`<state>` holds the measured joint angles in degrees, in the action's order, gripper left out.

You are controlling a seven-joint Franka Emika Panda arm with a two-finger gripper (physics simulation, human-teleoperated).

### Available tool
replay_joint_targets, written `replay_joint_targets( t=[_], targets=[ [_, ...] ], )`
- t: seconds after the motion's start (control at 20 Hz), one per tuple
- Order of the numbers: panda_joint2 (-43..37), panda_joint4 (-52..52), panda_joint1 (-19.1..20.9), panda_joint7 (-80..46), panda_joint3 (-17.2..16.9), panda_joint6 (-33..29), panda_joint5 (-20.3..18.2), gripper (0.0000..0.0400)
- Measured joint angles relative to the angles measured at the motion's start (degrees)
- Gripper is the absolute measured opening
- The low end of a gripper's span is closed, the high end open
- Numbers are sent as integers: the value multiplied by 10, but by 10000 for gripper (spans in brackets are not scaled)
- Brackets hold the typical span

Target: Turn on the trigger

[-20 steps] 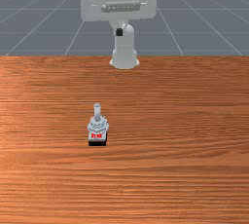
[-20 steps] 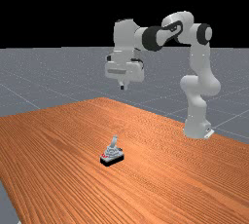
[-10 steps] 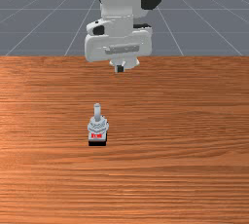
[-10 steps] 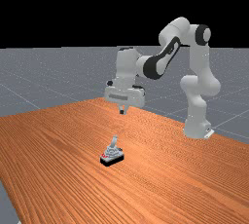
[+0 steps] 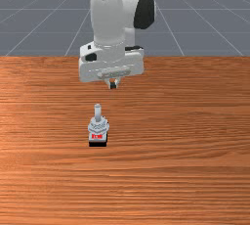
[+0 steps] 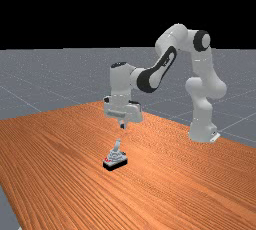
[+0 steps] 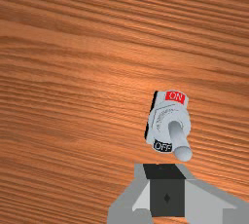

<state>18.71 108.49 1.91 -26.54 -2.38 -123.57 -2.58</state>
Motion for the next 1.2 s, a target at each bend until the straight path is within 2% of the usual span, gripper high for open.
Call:
replay_joint_targets(
  t=[0.05, 0.1, 0.15, 0.2, 0.25, 0.4, 0.45, 0.55, 0.6, 0.65, 0.75, 0.95, 1.0, 1.1, 1.15, 1.2],
  targets=[
    [-11, 30, 9, 24, 7, -46, -28, 0],
    [-9, 32, 6, 34, 4, -52, -3, 0],
    [-6, 33, 7, 48, 6, -56, -3, 0],
    [-5, 34, 10, 26, 9, -54, -29, 0],
    [-6, 35, 3, 25, 6, -57, -4, 0],
    [7, 36, 16, 47, 20, -64, -56, 0],
    [10, 42, -19, -35, -10, -83, 39, 0],
    [27, 46, -27, -48, -18, -105, 53, 0],
    [53, 9, -5, 0, 3, -52, -1, 0],
    [67, -4, -5, -1, 3, -41, 0, 0],
    [48, 52, 1, 37, 10, -118, -1, 0],
    [5, 121, 4, 60, 11, -143, 2, 0],
    [14, 98, -2, 18, 5, -92, 1, 0],
    [1, 127, -2, 5, 2, -142, -5, 0],
    [2, 126, 2, 18, 1, -141, -5, 0],
    [5, 119, 25, 78, 14, -129, -42, 0]
  ],
)
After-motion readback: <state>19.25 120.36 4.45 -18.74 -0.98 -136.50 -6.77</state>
